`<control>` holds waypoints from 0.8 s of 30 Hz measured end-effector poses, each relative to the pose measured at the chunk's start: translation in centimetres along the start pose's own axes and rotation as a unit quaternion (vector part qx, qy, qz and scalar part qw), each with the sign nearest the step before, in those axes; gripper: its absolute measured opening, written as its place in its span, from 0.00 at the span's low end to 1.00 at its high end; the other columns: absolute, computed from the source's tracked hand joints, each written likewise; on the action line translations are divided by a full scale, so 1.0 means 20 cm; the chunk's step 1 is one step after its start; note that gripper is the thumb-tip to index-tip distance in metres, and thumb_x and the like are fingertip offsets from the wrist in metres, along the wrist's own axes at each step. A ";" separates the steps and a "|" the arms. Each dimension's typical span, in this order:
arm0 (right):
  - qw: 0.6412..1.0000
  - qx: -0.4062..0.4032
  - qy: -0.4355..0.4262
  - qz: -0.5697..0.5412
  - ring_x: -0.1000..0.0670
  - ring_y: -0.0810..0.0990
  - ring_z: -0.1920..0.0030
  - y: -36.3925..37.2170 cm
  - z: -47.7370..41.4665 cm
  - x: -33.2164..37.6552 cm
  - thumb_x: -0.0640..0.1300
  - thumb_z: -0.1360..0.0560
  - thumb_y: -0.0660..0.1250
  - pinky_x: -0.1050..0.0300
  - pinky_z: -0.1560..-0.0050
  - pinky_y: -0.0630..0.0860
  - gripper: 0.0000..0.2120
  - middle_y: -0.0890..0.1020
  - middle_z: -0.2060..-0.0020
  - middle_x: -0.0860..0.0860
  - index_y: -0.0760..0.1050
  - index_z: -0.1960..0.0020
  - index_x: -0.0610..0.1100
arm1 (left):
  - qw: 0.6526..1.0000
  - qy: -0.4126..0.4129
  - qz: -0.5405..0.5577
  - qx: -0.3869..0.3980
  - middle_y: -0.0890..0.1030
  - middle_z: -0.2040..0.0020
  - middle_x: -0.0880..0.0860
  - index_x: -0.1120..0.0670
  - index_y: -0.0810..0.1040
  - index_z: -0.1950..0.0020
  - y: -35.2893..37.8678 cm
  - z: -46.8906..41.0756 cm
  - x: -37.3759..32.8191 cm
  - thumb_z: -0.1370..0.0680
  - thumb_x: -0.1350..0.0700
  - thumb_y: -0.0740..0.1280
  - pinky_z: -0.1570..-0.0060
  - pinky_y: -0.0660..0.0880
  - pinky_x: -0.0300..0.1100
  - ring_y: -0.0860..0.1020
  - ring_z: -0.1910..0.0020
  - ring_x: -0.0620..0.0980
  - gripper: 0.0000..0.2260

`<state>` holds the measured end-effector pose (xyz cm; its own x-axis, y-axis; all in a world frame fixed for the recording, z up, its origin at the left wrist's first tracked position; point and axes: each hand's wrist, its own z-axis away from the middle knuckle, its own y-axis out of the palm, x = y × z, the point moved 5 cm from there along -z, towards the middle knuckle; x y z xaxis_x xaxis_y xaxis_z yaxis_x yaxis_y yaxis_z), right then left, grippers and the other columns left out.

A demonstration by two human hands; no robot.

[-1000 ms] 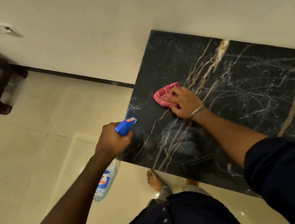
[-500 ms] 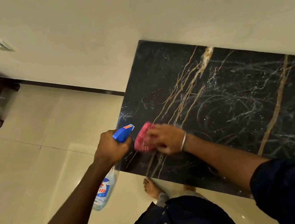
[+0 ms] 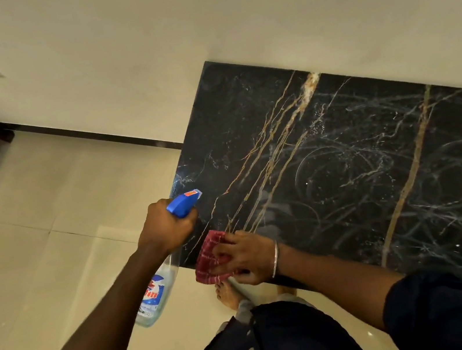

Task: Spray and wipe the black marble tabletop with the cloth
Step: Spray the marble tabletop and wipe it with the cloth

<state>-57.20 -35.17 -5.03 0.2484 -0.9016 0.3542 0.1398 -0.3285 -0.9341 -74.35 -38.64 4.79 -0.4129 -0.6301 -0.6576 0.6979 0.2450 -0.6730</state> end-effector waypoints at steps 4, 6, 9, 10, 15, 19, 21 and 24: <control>0.992 -0.063 0.100 0.032 0.45 0.70 0.41 -0.15 0.05 -0.28 0.52 0.30 0.71 0.51 0.50 0.76 0.23 0.75 0.39 0.45 0.77 0.36 0.54 | 1.000 0.011 -0.006 0.007 0.74 0.71 0.53 0.56 0.75 0.60 0.01 -0.02 -0.02 0.26 0.58 0.70 0.71 0.65 0.33 0.72 0.74 0.46 0.06; 0.954 -0.126 0.271 0.002 0.42 0.73 0.43 -0.19 0.08 -0.39 0.51 0.29 0.69 0.47 0.51 0.78 0.24 0.74 0.40 0.43 0.73 0.33 0.55 | 1.000 0.016 -0.014 0.009 0.74 0.70 0.52 0.57 0.75 0.57 0.01 -0.03 -0.01 0.26 0.58 0.69 0.71 0.66 0.34 0.73 0.73 0.47 0.05; 0.953 -0.128 0.274 -0.005 0.42 0.72 0.41 -0.16 0.06 -0.31 0.51 0.30 0.68 0.47 0.51 0.77 0.23 0.73 0.39 0.44 0.75 0.35 0.53 | 1.000 0.019 -0.017 0.010 0.75 0.70 0.53 0.57 0.75 0.58 0.01 -0.04 -0.01 0.26 0.57 0.70 0.71 0.66 0.34 0.73 0.73 0.47 0.05; 0.974 -0.098 0.204 0.006 0.44 0.70 0.40 -0.13 0.04 -0.25 0.52 0.30 0.68 0.50 0.51 0.76 0.21 0.73 0.38 0.45 0.76 0.37 0.53 | 1.000 0.019 -0.016 0.010 0.75 0.70 0.53 0.56 0.75 0.59 0.01 -0.05 -0.01 0.26 0.57 0.70 0.71 0.66 0.34 0.73 0.73 0.47 0.05; 0.992 0.074 -0.084 0.054 0.43 0.69 0.38 -0.08 0.13 -0.16 0.54 0.25 0.62 0.49 0.48 0.74 0.24 0.71 0.34 0.45 0.70 0.30 0.55 | 1.000 0.026 -0.008 0.015 0.73 0.71 0.52 0.56 0.74 0.59 0.03 -0.08 -0.04 0.26 0.57 0.69 0.71 0.67 0.35 0.73 0.73 0.47 0.06; 0.992 -0.012 0.102 0.074 0.46 0.71 0.41 -0.28 0.16 -0.53 0.52 0.27 0.66 0.52 0.46 0.75 0.25 0.73 0.35 0.46 0.71 0.30 0.56 | 0.999 0.039 0.003 0.018 0.74 0.70 0.51 0.56 0.75 0.57 0.03 -0.11 -0.07 0.25 0.58 0.69 0.69 0.68 0.35 0.74 0.71 0.48 0.05; 0.966 -0.051 0.243 0.065 0.48 0.70 0.43 -0.36 0.14 -0.69 0.50 0.26 0.65 0.51 0.47 0.77 0.25 0.72 0.37 0.47 0.70 0.29 0.57 | 0.999 0.037 0.009 0.020 0.74 0.69 0.51 0.56 0.75 0.56 0.02 -0.13 -0.07 0.25 0.57 0.69 0.69 0.68 0.34 0.74 0.71 0.48 0.05; 0.940 -0.058 0.331 0.056 0.45 0.69 0.40 -0.35 0.09 -0.69 0.50 0.25 0.63 0.47 0.46 0.75 0.25 0.70 0.34 0.46 0.68 0.28 0.57 | 0.999 0.043 0.015 0.026 0.75 0.69 0.51 0.57 0.75 0.56 0.02 -0.14 -0.08 0.25 0.57 0.69 0.68 0.69 0.34 0.75 0.71 0.47 0.05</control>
<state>-59.85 -19.95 -3.21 -0.4008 -0.8974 0.1843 0.0328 -0.2150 -0.9761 -75.03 -35.37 4.59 -0.4388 -0.5575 -0.7048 0.7389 0.2225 -0.6360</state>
